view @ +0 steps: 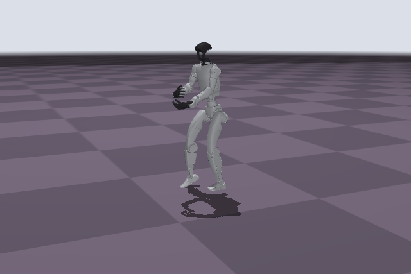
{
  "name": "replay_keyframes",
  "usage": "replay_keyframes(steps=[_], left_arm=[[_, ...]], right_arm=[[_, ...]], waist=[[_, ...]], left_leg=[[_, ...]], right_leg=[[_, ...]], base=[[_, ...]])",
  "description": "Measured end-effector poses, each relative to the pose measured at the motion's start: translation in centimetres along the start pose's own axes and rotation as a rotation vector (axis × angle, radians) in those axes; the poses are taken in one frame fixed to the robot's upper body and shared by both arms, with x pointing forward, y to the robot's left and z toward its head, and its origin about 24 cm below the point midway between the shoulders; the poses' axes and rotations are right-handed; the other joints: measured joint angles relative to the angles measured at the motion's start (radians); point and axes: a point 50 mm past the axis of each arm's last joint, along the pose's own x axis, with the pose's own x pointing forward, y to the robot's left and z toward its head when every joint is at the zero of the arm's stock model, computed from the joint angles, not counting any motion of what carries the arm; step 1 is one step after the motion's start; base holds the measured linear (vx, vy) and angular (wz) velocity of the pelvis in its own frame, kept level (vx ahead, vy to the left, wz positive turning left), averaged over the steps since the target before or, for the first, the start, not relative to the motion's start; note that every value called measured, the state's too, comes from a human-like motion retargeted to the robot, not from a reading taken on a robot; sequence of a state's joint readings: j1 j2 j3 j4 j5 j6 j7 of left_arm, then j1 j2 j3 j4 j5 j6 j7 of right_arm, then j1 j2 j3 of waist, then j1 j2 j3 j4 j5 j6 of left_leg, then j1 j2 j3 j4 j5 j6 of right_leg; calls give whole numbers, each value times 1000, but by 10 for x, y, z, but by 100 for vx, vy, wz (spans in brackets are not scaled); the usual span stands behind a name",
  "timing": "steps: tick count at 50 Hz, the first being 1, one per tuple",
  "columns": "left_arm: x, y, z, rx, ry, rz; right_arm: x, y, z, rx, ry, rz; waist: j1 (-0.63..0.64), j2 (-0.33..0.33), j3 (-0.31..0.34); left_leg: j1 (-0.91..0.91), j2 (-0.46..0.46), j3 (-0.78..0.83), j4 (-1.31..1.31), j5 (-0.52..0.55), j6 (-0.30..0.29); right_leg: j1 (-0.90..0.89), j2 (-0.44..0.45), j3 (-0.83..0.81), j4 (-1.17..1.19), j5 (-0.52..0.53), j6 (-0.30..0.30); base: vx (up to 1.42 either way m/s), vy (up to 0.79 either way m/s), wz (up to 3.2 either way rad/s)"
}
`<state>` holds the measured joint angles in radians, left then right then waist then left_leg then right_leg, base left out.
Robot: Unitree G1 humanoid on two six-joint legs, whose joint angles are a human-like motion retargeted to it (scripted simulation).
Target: Kungfu
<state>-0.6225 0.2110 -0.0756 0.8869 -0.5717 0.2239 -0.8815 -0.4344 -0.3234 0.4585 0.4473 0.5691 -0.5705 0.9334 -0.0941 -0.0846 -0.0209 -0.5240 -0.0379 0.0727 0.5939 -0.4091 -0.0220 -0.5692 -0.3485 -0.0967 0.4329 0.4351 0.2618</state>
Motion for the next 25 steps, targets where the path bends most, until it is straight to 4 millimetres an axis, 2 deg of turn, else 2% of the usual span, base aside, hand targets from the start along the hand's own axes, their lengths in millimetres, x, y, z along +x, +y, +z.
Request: replay_keyframes(steps=[2,5,7,9,11,13,15,18,21,25], left_arm=[[-16,16,-16,-14,50,151],[-30,22,-59,-59,178,265],[-32,10,-100,-112,308,212],[-33,-11,-142,-184,444,90],[-40,-37,-181,-284,573,-50],[-49,-60,-210,-401,664,-171],[-55,-78,-230,-508,704,-235],[-66,-86,-247,-585,752,-202],[-70,-81,-247,-529,797,-190],[-70,-63,-230,-431,774,-165]], right_arm=[[8,-28,49,-95,-164,10],[21,-69,151,-302,-413,2],[25,-90,222,-487,-533,-43],[26,-102,287,-636,-605,-108],[23,-107,340,-704,-656,-175],[19,-105,383,-754,-687,-212],[17,-105,409,-806,-668,-271],[16,-100,427,-876,-732,-338],[7,-101,428,-916,-814,-448],[-1,-107,413,-905,-855,-509]], waist=[[-14,14,-29],[-49,49,-63],[-88,87,-85],[-118,108,-104],[-141,113,-117],[-168,122,-116],[-189,138,-113],[-212,152,-127],[-225,151,-137],[-222,135,-144]], left_leg=[[88,-3,21,-117,44,43],[195,26,54,-273,109,81],[224,54,55,-330,137,98],[239,62,48,-368,157,118],[252,67,46,-397,174,134],[254,87,48,-414,192,132],[253,115,45,-425,210,116],[246,137,28,-424,219,91],[244,144,6,-417,223,84],[269,134,6,-422,222,82]], right_leg=[[-48,-17,-133,154,-49,0],[-184,42,-188,537,-262,0],[-271,76,-243,776,-413,0],[-346,80,-282,989,-539,0],[-404,83,-313,1159,-635,-10],[-450,100,-356,1277,-699,-23],[-486,141,-387,1350,-752,-22],[-529,202,-405,1384,-784,-11],[-545,242,-398,1368,-804,-1],[-539,259,-369,1326,-814,-14]], base=[[37,40,-62],[24,29,-14],[21,6,67],[25,-1,95],[22,-13,87],[10,-19,72],[10,-8,56],[16,-8,34],[14,-7,33],[9,-1,6]])
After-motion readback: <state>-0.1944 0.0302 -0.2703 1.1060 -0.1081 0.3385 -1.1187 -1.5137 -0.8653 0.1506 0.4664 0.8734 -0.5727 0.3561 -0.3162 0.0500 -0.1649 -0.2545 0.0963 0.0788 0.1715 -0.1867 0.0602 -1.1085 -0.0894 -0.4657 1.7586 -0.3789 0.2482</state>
